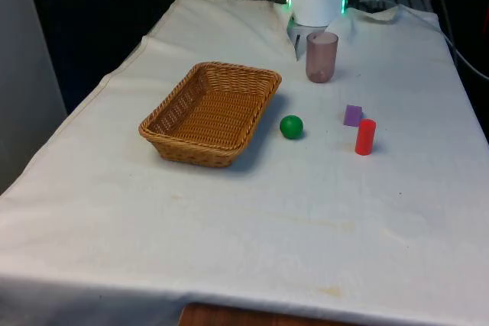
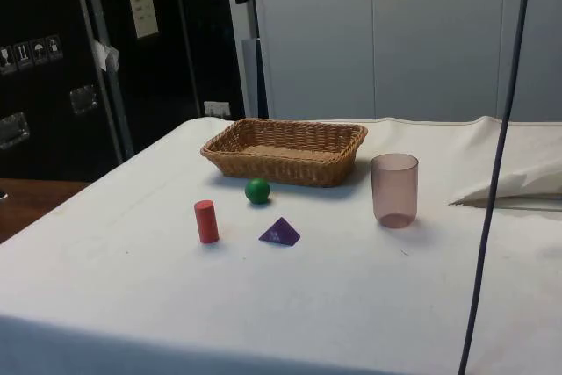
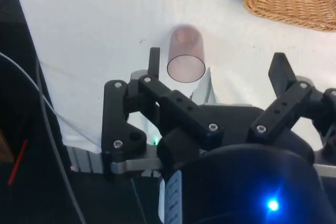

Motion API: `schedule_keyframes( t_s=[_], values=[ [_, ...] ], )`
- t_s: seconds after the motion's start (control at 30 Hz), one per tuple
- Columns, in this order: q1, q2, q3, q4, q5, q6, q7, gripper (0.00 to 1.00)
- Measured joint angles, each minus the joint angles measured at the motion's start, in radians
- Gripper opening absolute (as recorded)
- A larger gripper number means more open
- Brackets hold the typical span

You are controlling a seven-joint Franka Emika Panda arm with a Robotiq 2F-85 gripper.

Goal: Pick up the triangular block and place it into the basket.

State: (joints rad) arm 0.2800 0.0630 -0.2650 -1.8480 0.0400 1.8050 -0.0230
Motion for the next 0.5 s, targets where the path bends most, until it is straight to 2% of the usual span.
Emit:
schedule_keyframes(
  t_s=[0.23, 0.5],
  values=[
    [0.000, -0.033, 0.018, -0.059, -0.014, 0.006, 0.030, 1.00],
    [0.000, -0.074, 0.038, -0.161, -0.045, 0.077, 0.074, 1.00]
  ],
)
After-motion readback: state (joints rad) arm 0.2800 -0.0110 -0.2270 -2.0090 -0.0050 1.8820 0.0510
